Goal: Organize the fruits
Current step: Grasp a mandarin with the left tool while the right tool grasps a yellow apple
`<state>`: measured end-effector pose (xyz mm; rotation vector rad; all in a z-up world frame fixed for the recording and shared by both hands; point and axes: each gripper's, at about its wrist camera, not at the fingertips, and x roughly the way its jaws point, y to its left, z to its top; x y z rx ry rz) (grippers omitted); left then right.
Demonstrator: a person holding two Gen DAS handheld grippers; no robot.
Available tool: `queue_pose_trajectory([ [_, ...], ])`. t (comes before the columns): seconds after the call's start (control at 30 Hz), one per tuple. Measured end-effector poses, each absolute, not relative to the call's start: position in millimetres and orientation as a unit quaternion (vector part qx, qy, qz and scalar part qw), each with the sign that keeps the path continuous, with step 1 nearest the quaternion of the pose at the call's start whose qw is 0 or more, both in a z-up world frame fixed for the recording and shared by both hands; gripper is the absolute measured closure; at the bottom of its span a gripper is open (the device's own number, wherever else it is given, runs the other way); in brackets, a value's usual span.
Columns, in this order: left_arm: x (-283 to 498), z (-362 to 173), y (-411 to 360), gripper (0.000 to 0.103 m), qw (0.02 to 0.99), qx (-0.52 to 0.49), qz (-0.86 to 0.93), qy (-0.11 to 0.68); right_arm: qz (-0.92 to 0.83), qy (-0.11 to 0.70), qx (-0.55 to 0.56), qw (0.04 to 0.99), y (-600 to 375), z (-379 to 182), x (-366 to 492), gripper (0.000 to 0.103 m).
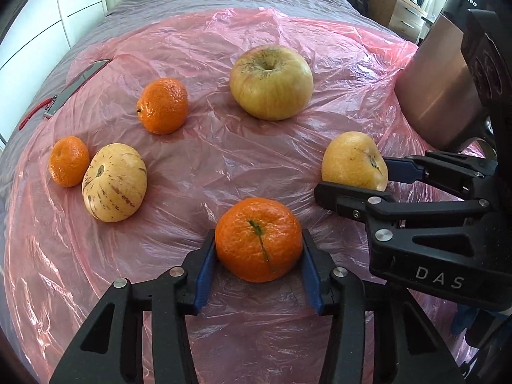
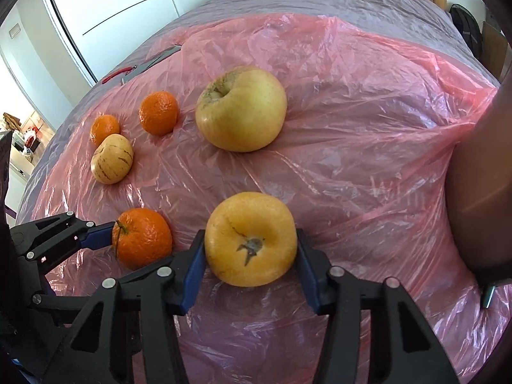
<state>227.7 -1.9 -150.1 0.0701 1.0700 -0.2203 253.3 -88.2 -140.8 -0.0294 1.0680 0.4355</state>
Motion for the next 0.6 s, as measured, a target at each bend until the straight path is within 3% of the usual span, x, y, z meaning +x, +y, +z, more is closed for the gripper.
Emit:
queue_pose_trajectory([
  [0.6,208,-115,15,0.063,0.87,-0.007,-0.106,0.481,0.217,0.475,0.004,0.853,-97,-104,238,0.076],
])
